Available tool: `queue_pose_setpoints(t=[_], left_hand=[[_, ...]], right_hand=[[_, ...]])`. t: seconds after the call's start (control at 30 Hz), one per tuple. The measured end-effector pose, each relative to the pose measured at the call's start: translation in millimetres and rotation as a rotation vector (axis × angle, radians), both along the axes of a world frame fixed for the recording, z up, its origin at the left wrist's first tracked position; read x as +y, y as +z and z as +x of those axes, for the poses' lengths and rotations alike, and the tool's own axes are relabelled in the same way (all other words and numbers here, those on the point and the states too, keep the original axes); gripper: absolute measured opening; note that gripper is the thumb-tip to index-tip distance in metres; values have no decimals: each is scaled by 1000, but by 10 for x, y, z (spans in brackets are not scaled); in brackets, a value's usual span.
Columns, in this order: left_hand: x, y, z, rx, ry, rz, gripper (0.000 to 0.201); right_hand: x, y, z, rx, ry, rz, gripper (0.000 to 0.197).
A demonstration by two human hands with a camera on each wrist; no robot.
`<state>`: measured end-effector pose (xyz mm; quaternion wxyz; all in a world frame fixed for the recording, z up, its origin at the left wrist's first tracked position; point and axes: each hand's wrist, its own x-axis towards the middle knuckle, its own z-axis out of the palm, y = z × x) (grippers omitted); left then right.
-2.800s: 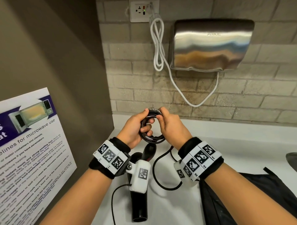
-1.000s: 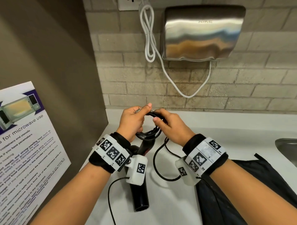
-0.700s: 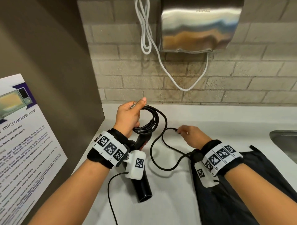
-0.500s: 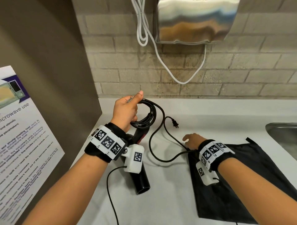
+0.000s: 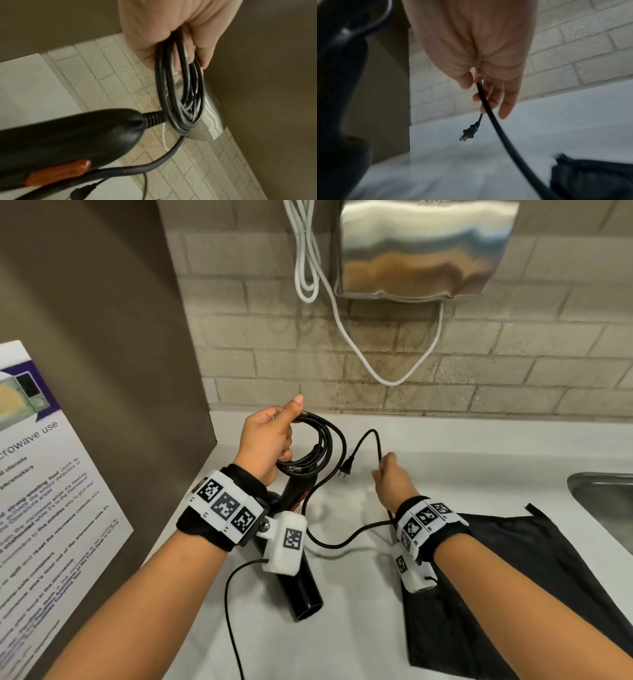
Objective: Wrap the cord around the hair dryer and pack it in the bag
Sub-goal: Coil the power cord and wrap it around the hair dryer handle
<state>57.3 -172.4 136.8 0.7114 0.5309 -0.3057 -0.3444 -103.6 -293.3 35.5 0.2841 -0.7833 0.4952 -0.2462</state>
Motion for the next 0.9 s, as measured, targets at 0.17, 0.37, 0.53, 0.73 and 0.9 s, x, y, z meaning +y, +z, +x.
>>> queue_pose_setpoints(t=[0.17,0.37,0.53,0.73,0.9], left_hand=[[-58,7,59,-85,-23,10,31],[-60,67,44,-315,-166,-1,37],[-59,129,-23,-360,-297,46,15],[0,169,-64,-312,-356,40,14],[-55,186,-10,-257,-190,29,10]], right_hand=[[112,462,-10,-372,47,-163,26],[471,819,-92,-473,451,-251,38],[640,833,-58,-415,584,-278,38],[691,803,-8,-446,538,-187,28],[575,707,-207,38,286,-78,40]])
